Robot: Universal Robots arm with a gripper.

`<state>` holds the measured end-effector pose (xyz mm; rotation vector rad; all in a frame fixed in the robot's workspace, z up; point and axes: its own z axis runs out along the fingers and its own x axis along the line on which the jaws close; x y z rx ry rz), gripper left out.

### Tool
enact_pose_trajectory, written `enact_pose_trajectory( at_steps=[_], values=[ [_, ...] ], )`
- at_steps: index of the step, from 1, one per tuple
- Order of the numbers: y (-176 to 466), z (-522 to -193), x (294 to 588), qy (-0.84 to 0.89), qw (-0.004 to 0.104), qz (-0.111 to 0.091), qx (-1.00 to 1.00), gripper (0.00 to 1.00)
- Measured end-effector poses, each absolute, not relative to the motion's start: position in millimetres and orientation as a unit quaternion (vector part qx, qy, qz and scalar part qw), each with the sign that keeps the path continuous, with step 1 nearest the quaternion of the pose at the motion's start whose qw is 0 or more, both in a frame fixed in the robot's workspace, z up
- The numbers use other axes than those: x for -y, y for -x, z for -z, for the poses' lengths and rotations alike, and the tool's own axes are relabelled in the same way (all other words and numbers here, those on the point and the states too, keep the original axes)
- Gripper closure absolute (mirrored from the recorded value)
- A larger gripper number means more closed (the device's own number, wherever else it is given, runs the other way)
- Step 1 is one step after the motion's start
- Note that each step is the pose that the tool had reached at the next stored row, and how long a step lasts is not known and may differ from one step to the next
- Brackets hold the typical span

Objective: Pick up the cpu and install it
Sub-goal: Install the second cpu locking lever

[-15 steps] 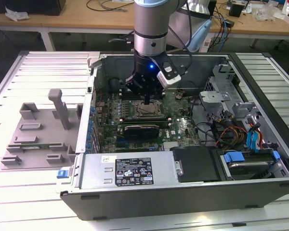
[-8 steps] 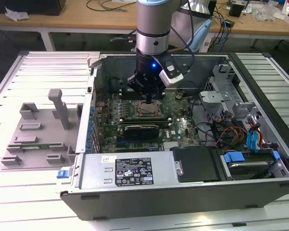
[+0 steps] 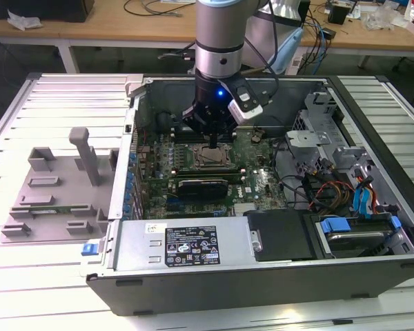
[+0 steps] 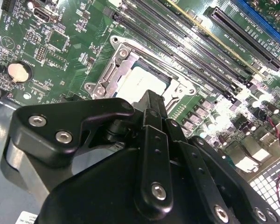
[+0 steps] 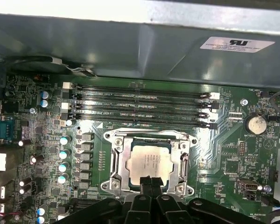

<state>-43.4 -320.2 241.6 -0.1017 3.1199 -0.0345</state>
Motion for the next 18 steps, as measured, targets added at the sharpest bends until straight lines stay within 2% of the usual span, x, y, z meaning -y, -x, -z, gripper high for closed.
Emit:
enact_pose_trajectory(
  at_steps=[5,18],
  values=[
    [43.4,-242.2,320.9,0.033,0.010,0.011,-0.999,0.89],
    [43.4,-242.1,344.2,0.033,0.010,0.011,-0.999,0.89]
  ],
)
